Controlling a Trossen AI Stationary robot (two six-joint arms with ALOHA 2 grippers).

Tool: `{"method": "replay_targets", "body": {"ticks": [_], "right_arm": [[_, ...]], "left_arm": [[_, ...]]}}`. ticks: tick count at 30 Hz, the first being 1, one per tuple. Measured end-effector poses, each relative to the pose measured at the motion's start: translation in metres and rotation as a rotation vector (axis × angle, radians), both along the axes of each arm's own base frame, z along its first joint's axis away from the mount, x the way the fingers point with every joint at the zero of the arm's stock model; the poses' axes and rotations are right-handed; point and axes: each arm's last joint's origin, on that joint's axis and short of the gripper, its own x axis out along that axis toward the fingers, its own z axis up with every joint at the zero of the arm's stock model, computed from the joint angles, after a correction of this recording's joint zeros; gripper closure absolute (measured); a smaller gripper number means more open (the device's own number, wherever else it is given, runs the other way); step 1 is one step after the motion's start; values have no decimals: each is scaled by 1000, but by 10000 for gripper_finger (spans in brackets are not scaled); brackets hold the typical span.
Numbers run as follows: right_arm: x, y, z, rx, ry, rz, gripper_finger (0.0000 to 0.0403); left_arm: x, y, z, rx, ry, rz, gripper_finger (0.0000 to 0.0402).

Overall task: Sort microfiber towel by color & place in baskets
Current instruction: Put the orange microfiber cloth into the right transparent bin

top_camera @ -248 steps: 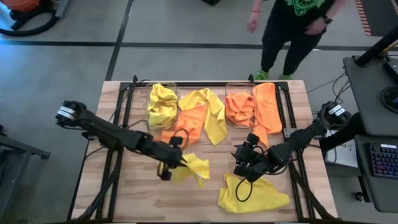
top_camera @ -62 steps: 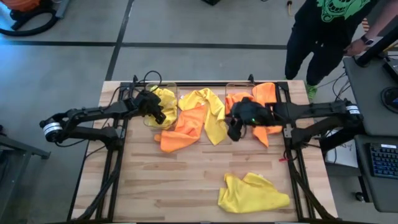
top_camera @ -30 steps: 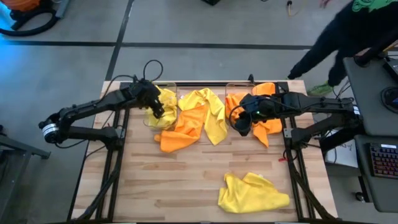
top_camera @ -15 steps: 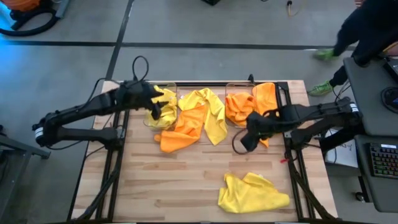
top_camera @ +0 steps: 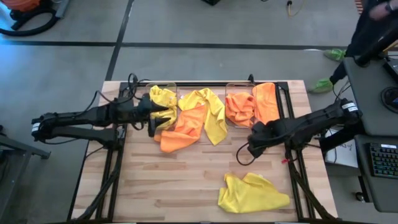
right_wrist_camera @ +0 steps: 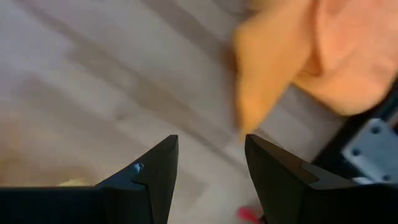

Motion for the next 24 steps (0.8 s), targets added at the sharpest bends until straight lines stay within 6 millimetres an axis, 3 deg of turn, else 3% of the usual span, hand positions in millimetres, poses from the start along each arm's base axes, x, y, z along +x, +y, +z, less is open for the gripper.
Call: {"method": "replay_targets", "body": {"ticks": [7, 21, 24], "right_arm": [[-2, -6, -42, -58, -48, -14, 220], [11, -9, -88, -162, 161, -24, 221], [13, -9, -95, -168, 191, -16, 237]], "left_arm": [[1, 2, 3, 61, 1, 41, 182], [3, 3, 26, 157, -30, 45, 182], [3, 3, 29, 170, -39, 43, 182]]}}
